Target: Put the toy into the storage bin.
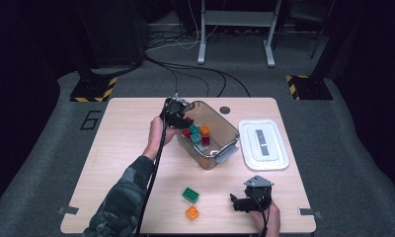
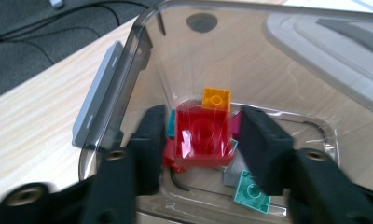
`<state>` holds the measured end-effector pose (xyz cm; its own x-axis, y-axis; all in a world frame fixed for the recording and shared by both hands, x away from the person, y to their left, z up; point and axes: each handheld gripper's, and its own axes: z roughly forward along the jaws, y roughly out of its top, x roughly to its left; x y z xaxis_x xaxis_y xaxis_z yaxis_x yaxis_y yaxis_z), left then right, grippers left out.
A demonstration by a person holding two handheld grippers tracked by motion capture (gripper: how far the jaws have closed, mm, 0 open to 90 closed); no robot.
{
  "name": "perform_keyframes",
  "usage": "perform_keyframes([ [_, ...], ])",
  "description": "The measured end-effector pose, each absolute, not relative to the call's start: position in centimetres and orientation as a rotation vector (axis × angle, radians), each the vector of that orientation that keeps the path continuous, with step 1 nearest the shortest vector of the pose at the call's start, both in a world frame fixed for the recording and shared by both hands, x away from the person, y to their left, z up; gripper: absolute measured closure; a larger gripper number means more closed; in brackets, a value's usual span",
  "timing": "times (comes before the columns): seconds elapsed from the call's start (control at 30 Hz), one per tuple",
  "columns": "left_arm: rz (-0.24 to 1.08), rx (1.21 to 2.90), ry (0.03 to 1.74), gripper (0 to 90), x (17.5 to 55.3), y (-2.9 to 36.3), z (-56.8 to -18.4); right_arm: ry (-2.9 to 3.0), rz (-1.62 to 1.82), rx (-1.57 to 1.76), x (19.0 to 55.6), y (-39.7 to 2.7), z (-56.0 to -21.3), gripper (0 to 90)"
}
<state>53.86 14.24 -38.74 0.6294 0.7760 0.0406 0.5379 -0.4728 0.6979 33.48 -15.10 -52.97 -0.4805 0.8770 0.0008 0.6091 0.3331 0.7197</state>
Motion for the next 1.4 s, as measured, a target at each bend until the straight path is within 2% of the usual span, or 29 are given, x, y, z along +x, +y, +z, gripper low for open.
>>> perform_keyframes([
  [0.1, 0.461, 2.187, 1.036, 31.0, 53.6, 14.5, -38.8, 2.214, 0.941, 1.313, 33.5, -15.1, -53.0, 1.4],
  [0.3, 0.484, 2.173, 0.986, 14.7, 51.4, 15.7, -37.8, 2.216, 0.941, 1.307, 33.5, -15.1, -53.0, 1.4],
  [0.83, 0.522, 2.142, 0.923, 7.8, 45.3, 18.3, -37.0, 2.215, 0.941, 1.308, 33.5, -15.1, -53.0, 1.4],
  [1.0, 0.495, 2.146, 0.912, 6.7, 42.8, 19.0, -38.0, 2.216, 0.941, 1.308, 33.5, -15.1, -53.0, 1.4],
  [1.4, 0.447, 2.194, 0.958, 3.9, 39.7, 18.9, -42.0, 2.216, 0.94, 1.308, 33.5, -15.1, -53.0, 1.4],
])
